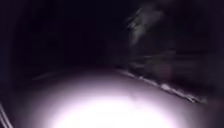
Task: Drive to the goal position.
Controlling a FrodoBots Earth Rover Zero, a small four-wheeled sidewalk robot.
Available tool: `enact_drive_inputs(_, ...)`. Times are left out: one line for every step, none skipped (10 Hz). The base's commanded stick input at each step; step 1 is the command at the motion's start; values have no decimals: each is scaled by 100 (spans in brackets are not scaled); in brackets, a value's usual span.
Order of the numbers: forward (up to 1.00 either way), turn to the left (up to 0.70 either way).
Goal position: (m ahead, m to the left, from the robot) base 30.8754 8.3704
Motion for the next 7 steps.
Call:
enact_drive_inputs(100, 0)
enact_drive_inputs(100, 0)
enact_drive_inputs(100, 0)
enact_drive_inputs(100, 0)
enact_drive_inputs(100, 0)
enact_drive_inputs(100, 0)
enact_drive_inputs(100, 0)
